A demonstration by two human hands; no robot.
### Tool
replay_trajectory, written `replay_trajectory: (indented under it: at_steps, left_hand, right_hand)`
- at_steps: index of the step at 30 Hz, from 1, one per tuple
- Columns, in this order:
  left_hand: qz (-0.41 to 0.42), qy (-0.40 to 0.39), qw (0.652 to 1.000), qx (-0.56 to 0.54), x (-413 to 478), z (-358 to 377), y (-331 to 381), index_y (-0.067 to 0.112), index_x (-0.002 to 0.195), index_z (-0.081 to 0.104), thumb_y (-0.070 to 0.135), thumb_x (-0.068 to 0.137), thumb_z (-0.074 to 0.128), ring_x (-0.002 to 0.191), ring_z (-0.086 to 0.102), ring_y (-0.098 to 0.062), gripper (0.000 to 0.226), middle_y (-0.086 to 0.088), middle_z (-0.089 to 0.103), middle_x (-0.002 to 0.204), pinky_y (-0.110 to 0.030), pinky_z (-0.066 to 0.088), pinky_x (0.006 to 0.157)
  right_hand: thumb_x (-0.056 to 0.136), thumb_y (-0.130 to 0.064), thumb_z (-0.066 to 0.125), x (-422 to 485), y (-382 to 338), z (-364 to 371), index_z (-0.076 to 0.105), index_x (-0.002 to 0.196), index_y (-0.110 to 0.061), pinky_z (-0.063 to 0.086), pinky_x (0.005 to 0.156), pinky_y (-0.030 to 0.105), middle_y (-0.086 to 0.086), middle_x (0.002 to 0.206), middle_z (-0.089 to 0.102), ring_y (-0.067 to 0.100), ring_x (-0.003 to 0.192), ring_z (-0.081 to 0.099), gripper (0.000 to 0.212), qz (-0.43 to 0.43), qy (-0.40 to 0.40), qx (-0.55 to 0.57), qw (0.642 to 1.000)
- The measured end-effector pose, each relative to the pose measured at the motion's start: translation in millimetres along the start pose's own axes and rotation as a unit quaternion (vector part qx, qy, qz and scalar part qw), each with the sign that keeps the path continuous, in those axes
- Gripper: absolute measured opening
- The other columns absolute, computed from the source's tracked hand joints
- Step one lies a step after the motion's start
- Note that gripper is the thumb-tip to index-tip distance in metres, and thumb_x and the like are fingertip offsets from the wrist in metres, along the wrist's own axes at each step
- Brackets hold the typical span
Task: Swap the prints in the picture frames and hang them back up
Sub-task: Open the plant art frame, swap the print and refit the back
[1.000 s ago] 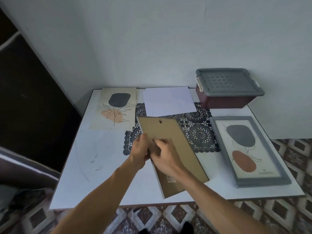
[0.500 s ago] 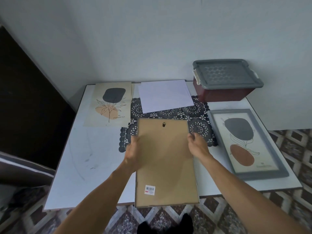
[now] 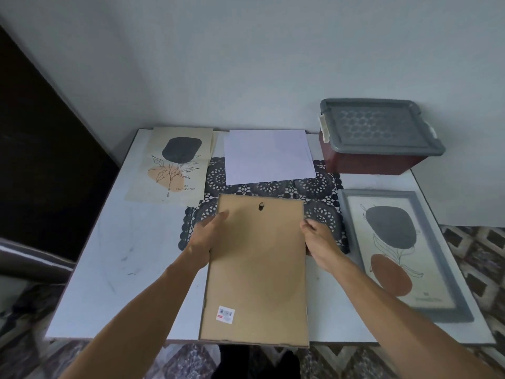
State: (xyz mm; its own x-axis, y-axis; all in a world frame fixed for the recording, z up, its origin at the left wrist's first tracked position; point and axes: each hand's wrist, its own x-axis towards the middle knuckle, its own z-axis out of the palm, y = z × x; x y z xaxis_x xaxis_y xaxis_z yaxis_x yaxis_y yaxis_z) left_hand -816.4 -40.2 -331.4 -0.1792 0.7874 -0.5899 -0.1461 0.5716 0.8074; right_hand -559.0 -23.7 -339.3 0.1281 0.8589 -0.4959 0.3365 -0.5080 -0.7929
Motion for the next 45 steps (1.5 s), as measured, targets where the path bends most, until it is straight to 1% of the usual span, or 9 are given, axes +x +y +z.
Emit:
replay_trajectory:
  at_steps: [3, 5, 7, 9, 15, 19, 27, 38, 45]
  left_hand:
    - [0.008, -0.02, 1.0, -0.003, 19.6, -4.7, 9.8, 0.004, 0.107, 0.071, 0.051, 0.075, 0.079, 0.095, 0.071, -0.035, 0.057, -0.018, 0.072, 0.106, -0.049, 0.06, 0.081]
    - [-0.011, -0.028, 0.999, 0.029, 30.5, -3.8, 18.6, 0.01, 0.108, 0.067, 0.049, 0.082, 0.074, 0.087, 0.069, -0.033, 0.048, -0.016, 0.07, 0.104, -0.04, 0.061, 0.064]
    - [-0.021, -0.029, 0.997, 0.062, 38.1, -1.4, 21.4, 0.018, 0.107, 0.065, 0.049, 0.087, 0.068, 0.096, 0.067, -0.031, 0.036, -0.014, 0.067, 0.111, -0.044, 0.06, 0.072]
    - [-0.032, -0.048, 0.995, 0.081, 48.1, -4.0, 25.3, 0.022, 0.104, 0.068, 0.052, 0.078, 0.07, 0.103, 0.066, -0.034, 0.04, -0.016, 0.066, 0.117, -0.057, 0.055, 0.088]
    - [-0.083, -0.163, 0.983, 0.008, 57.4, -8.6, 40.7, 0.007, 0.119, 0.067, 0.016, 0.095, 0.052, 0.096, 0.069, -0.026, 0.029, -0.017, 0.07, 0.116, -0.034, 0.058, 0.071]
    - [-0.098, -0.201, 0.974, 0.013, 61.5, -10.4, 42.7, 0.008, 0.122, 0.066, 0.015, 0.096, 0.05, 0.098, 0.066, -0.023, 0.031, -0.017, 0.068, 0.12, -0.033, 0.055, 0.079]
    - [-0.093, -0.221, 0.971, 0.009, 73.3, -9.9, 34.9, 0.0, 0.119, 0.067, 0.028, 0.093, 0.066, 0.101, 0.066, -0.027, 0.038, -0.021, 0.067, 0.12, -0.043, 0.054, 0.092]
    - [-0.05, -0.15, 0.987, -0.037, 72.0, -1.6, 30.7, -0.002, 0.114, 0.065, 0.019, 0.083, 0.077, 0.089, 0.071, -0.03, 0.04, -0.022, 0.071, 0.108, -0.039, 0.058, 0.072]
    - [-0.037, -0.179, 0.982, -0.043, 68.2, -1.5, 30.6, 0.002, 0.113, 0.065, 0.018, 0.08, 0.078, 0.091, 0.069, -0.03, 0.039, -0.022, 0.07, 0.111, -0.043, 0.058, 0.081]
  right_hand:
    - [0.103, -0.022, 0.047, 4.8, -10.9, -3.8, 0.057, 0.117, 0.01, 0.044, 0.1, 0.053, 0.03, 0.12, 0.058, 0.041, 0.113, 0.057, 0.036, -0.019, 0.0, -0.057, 0.998]
    - [0.101, -0.019, 0.047, 13.4, -14.3, -2.8, 0.06, 0.11, 0.008, 0.05, 0.086, 0.05, 0.025, 0.102, 0.066, 0.037, 0.091, 0.065, 0.031, -0.055, 0.021, -0.121, 0.991]
    - [0.101, -0.023, 0.047, 17.1, -26.1, -0.5, 0.06, 0.114, -0.005, 0.054, 0.075, 0.044, 0.011, 0.095, 0.065, 0.021, 0.076, 0.062, 0.026, -0.108, 0.075, -0.207, 0.97]
    - [0.101, -0.03, 0.048, 29.3, -42.3, 9.4, 0.054, 0.13, -0.014, 0.055, 0.08, 0.042, 0.008, 0.105, 0.06, 0.02, 0.085, 0.061, 0.034, -0.194, 0.13, -0.275, 0.933]
    - [0.103, -0.041, 0.044, 52.4, -85.9, 49.2, 0.058, 0.135, -0.021, 0.05, 0.094, 0.044, 0.004, 0.114, 0.071, 0.022, 0.104, 0.065, 0.041, -0.312, -0.047, -0.371, 0.873]
    - [0.102, -0.034, 0.049, 61.5, -97.3, 62.8, 0.07, 0.117, -0.019, 0.052, 0.088, 0.038, 0.001, 0.109, 0.073, 0.021, 0.099, 0.067, 0.029, -0.279, -0.156, -0.38, 0.868]
    - [0.1, -0.026, 0.056, 70.8, -111.1, 64.1, 0.072, 0.115, -0.018, 0.046, 0.093, 0.026, -0.005, 0.121, 0.07, 0.012, 0.111, 0.062, 0.024, -0.228, -0.22, -0.369, 0.874]
    - [0.101, -0.021, 0.052, 77.3, -110.4, 66.9, 0.071, 0.117, -0.01, 0.046, 0.094, 0.027, 0.0, 0.125, 0.067, 0.014, 0.111, 0.06, 0.027, -0.141, -0.203, -0.288, 0.925]
    - [0.094, -0.015, 0.066, 88.1, -113.7, 63.4, 0.071, 0.117, -0.011, 0.031, 0.106, 0.026, 0.004, 0.132, 0.063, 0.017, 0.129, 0.05, 0.024, -0.001, -0.216, -0.184, 0.959]
